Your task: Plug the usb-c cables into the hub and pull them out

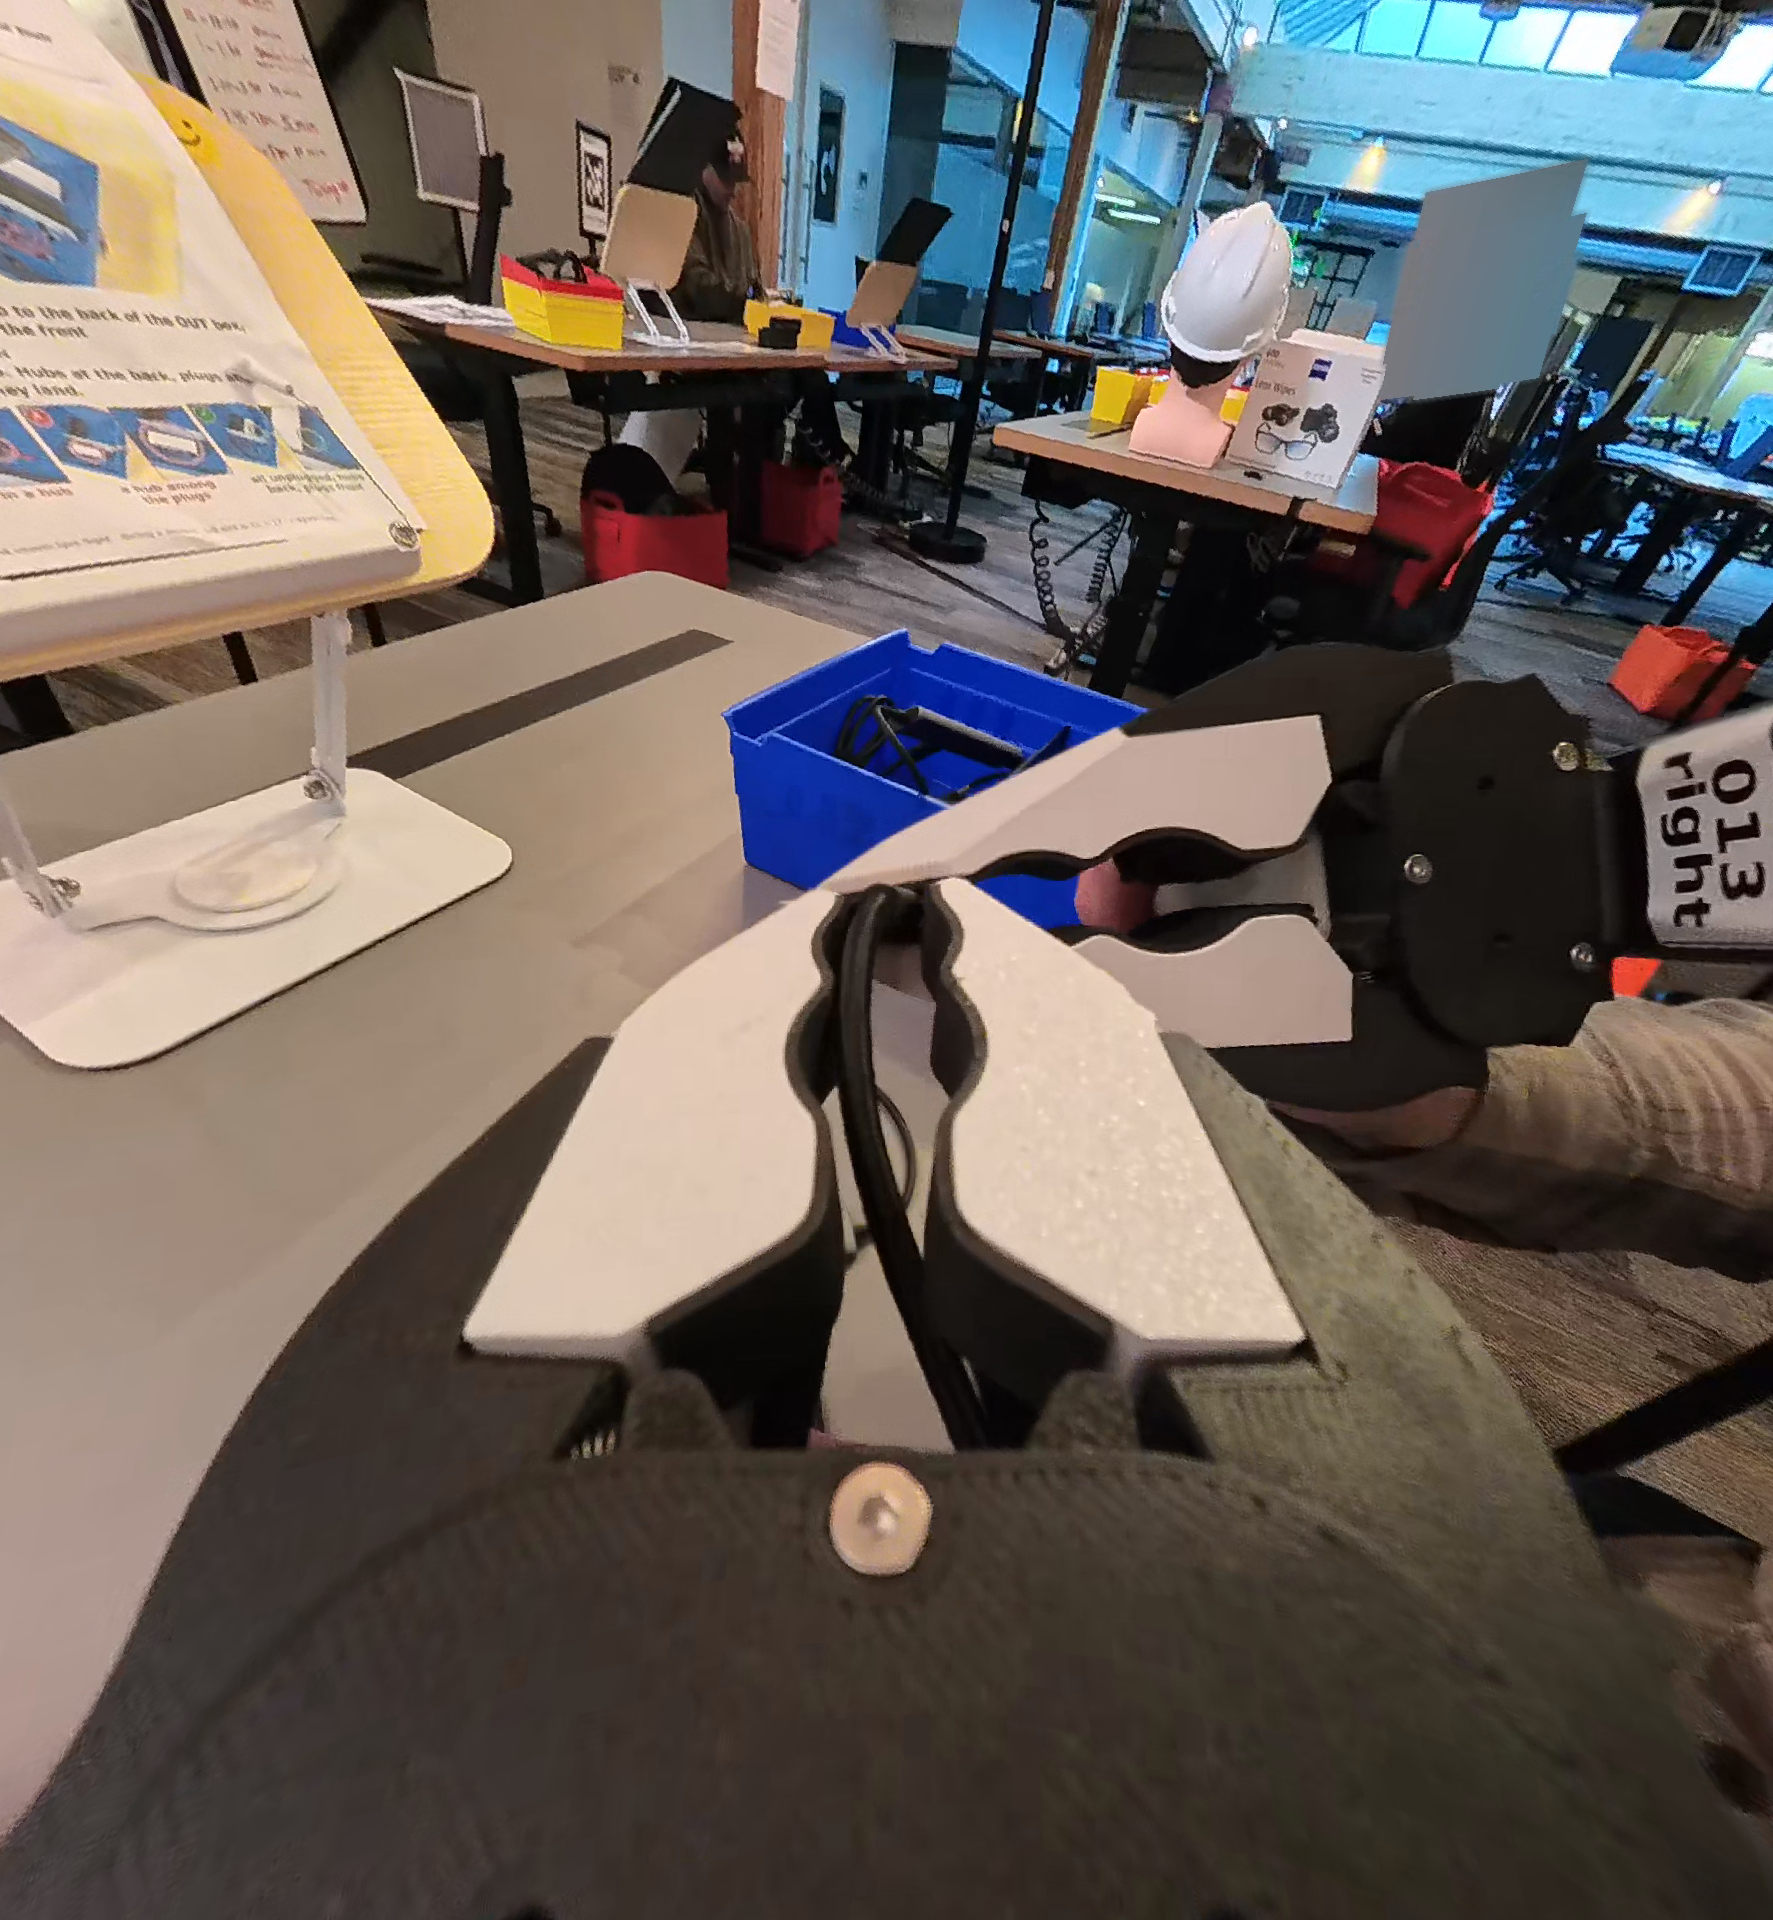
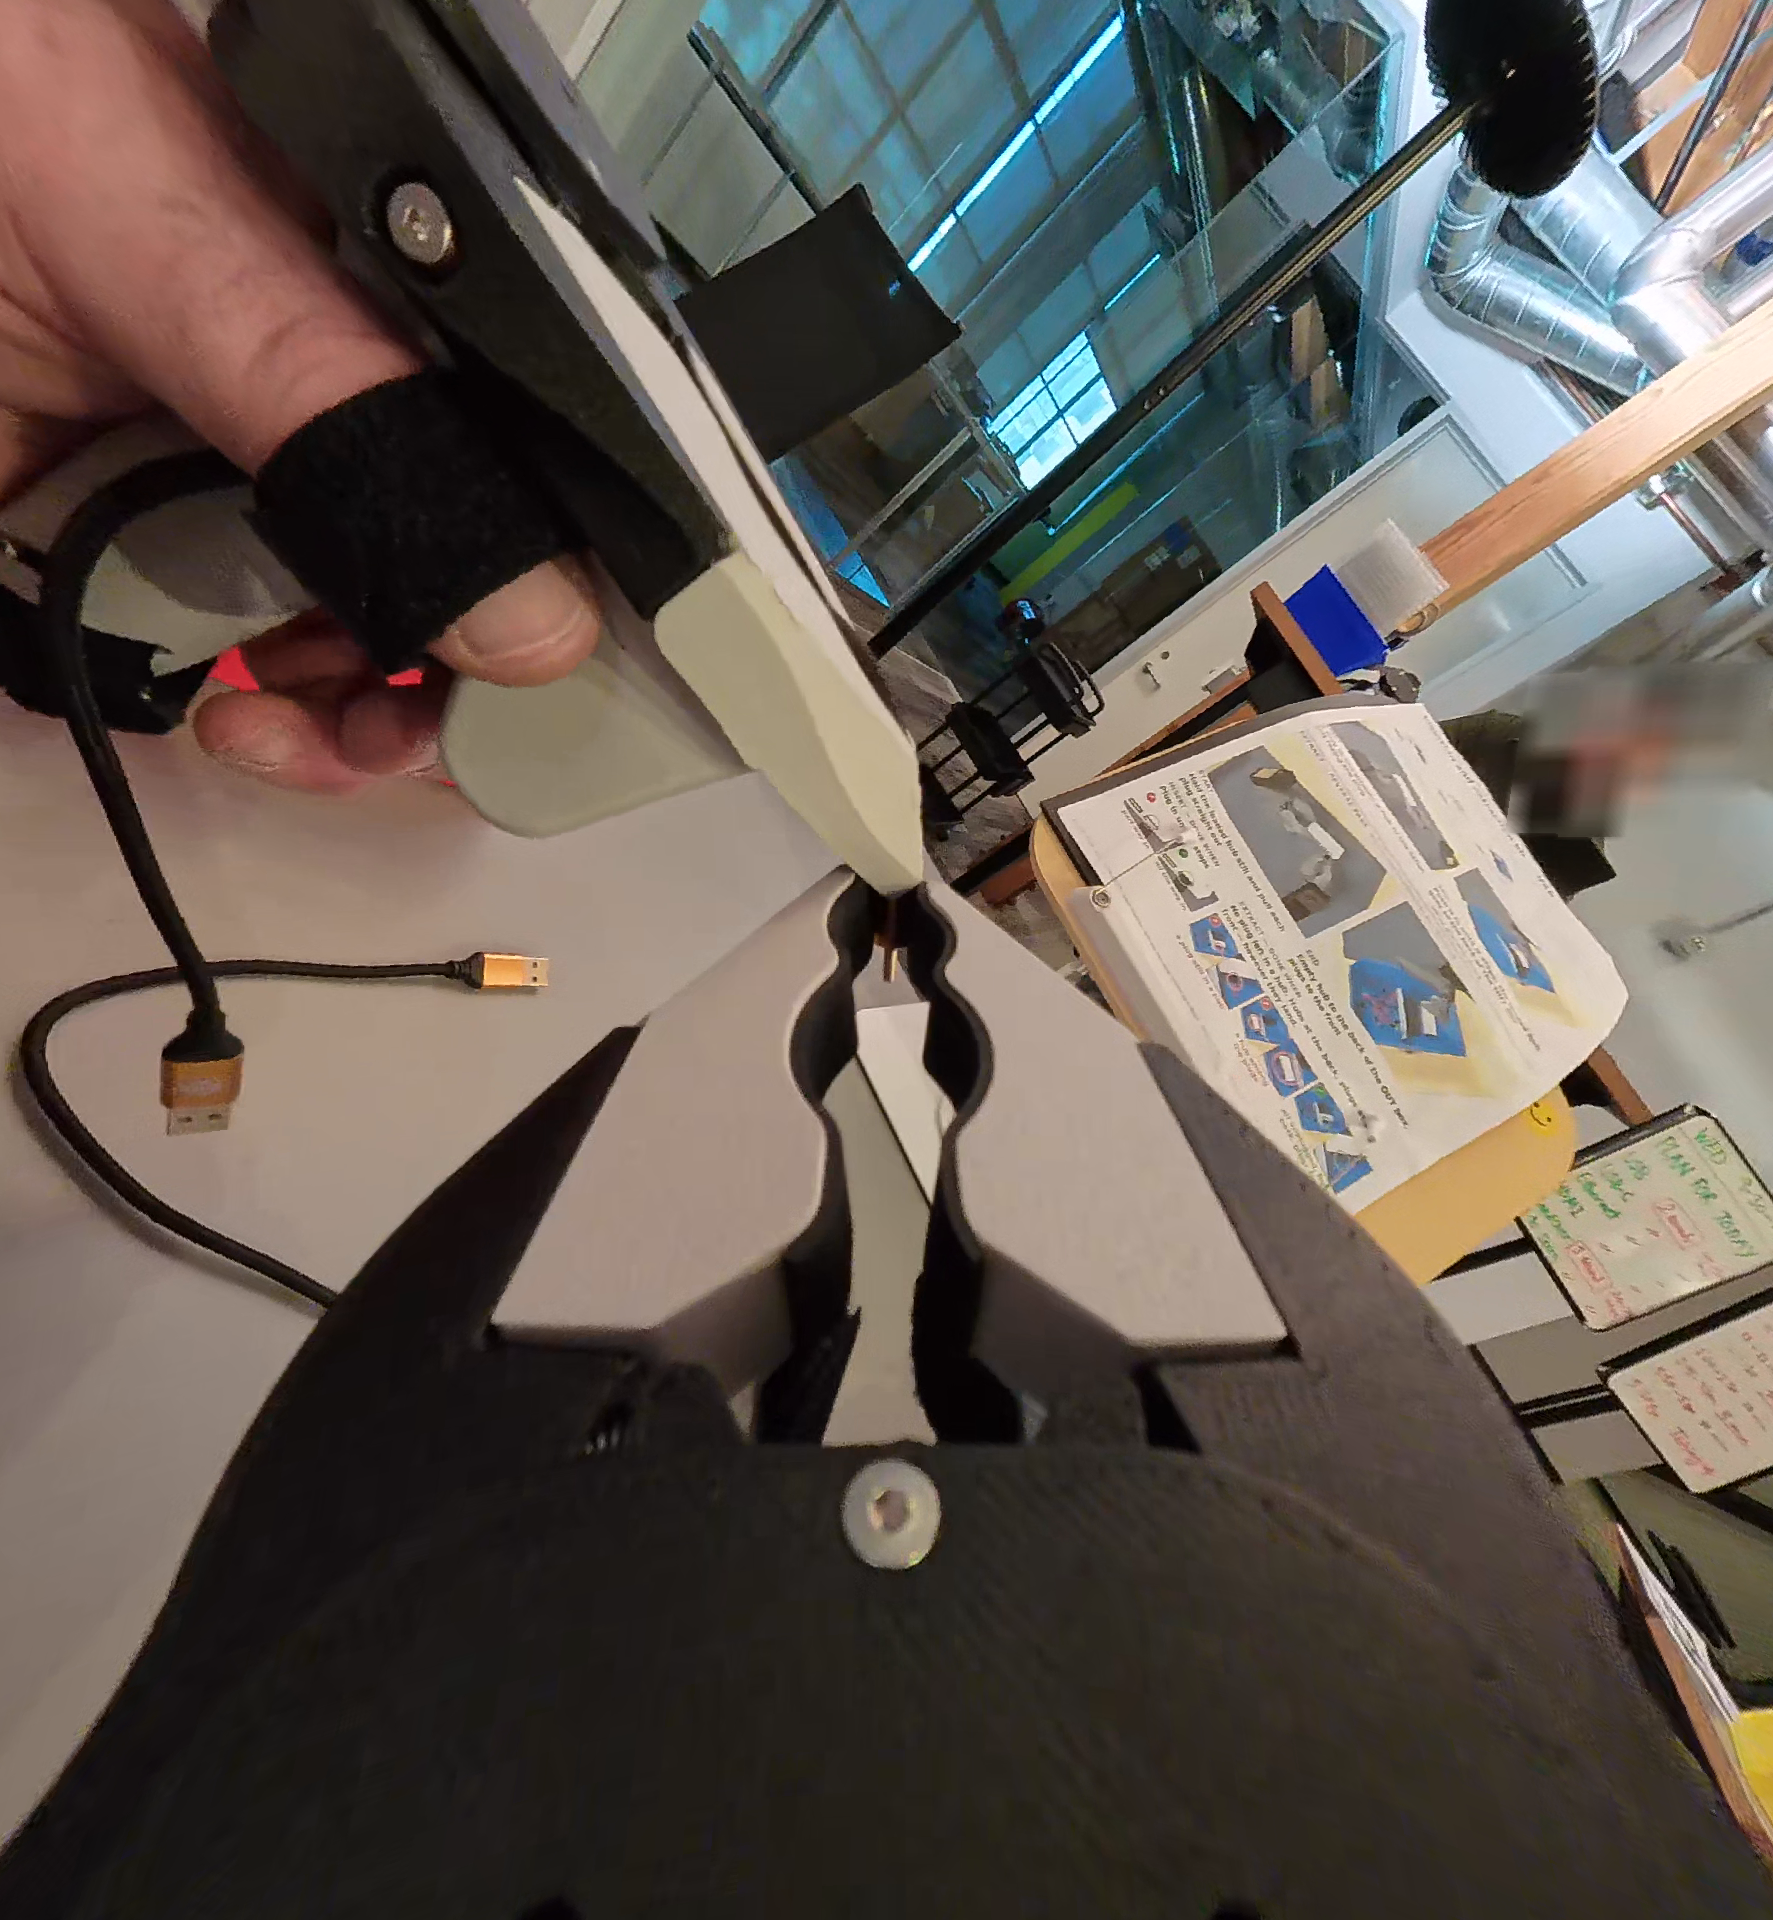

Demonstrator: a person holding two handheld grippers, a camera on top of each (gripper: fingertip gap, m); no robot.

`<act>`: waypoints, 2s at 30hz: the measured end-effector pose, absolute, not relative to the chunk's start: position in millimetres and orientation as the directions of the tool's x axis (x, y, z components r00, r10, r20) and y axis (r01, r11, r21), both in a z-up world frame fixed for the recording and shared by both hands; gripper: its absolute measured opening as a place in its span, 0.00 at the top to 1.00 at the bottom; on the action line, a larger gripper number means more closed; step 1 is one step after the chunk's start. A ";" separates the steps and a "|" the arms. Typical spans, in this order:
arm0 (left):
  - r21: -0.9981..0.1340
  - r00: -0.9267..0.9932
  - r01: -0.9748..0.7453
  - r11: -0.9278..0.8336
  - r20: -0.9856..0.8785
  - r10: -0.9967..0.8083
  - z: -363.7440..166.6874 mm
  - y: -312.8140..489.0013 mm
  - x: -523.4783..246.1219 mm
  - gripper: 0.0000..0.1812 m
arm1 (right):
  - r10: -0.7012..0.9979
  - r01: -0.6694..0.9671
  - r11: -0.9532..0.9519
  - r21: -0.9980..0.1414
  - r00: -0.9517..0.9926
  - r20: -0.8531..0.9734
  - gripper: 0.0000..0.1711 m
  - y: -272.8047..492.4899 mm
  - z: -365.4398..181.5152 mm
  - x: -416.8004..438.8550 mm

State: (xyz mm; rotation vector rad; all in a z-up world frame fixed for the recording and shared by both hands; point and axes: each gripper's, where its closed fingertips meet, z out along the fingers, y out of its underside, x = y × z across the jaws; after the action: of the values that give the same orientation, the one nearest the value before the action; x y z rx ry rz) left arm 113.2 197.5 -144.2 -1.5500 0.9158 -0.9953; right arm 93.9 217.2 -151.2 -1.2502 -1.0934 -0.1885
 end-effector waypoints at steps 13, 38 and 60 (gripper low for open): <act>-0.984 0.384 -0.054 -0.170 0.136 -0.913 -145.5 197.6 109.9 0.94 | 0.521 0.576 0.344 -0.742 0.540 0.661 0.98 216.9 -153.3 90.0; -0.976 0.423 -0.060 -0.207 0.163 -0.891 -153.9 204.8 60.6 0.94 | 0.636 0.463 0.018 -0.886 0.679 0.367 0.72 233.0 -190.6 148.1; -0.974 0.403 -0.085 -0.208 0.158 -0.902 -175.4 197.1 54.5 0.94 | 0.787 0.660 -0.408 -0.631 0.605 0.125 0.68 216.8 -358.8 155.6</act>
State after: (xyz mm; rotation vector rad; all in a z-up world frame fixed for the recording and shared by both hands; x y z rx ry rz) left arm 54.5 197.1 -175.4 -1.6032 0.8928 -0.9679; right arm 155.6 216.8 -358.8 -2.1813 -1.1359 0.2519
